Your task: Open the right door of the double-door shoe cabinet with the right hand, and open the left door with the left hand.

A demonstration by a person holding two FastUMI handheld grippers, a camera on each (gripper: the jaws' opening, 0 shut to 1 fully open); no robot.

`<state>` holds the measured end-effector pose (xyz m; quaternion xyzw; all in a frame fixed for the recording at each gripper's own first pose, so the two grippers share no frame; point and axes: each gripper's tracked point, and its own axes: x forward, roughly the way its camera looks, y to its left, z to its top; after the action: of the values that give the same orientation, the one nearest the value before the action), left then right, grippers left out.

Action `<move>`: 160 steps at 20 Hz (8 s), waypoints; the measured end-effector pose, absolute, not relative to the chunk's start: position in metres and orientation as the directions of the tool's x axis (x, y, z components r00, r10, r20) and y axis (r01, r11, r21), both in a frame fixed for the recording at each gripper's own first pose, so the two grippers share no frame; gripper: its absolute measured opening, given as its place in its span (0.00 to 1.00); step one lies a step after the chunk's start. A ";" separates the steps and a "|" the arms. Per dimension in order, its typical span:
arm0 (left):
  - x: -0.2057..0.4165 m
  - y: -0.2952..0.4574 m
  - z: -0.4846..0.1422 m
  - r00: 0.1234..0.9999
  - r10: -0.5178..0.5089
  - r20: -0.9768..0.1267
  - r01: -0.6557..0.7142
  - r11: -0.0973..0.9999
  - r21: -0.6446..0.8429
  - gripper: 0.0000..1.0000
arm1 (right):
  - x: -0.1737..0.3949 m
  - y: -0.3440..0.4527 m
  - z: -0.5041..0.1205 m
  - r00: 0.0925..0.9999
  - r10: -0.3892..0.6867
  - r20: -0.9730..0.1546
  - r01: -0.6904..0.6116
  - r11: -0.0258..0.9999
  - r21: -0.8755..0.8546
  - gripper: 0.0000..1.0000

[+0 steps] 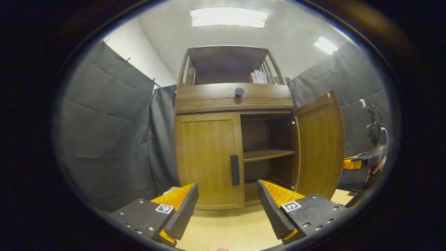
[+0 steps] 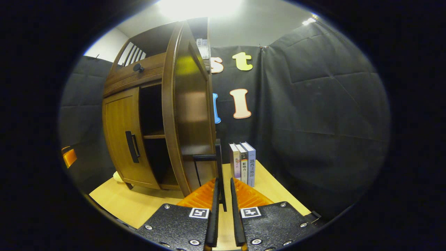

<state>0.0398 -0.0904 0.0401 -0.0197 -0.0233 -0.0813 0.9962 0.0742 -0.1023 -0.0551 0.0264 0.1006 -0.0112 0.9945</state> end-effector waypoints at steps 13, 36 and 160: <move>0.054 -0.107 0.046 0.975 -0.208 0.076 0.213 0.975 -0.056 1.00 | -0.004 -0.162 -0.015 0.976 -0.186 -0.115 0.188 0.982 0.011 0.95; 0.073 -0.099 0.015 0.988 -0.142 -0.060 0.135 0.986 -0.101 0.80 | -0.067 -0.166 -0.015 0.958 -0.248 -0.146 0.243 0.968 -0.055 0.93; -0.156 -0.204 0.151 1.000 0.001 0.026 -0.001 1.000 -0.007 1.00 | -0.105 -0.043 0.014 0.998 0.054 -0.022 -0.053 0.998 0.044 0.93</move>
<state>-0.1565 -0.2037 0.1507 -0.0035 -0.0130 0.0006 0.9999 -0.1052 -0.0433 0.0140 0.0219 0.0114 0.0267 0.9993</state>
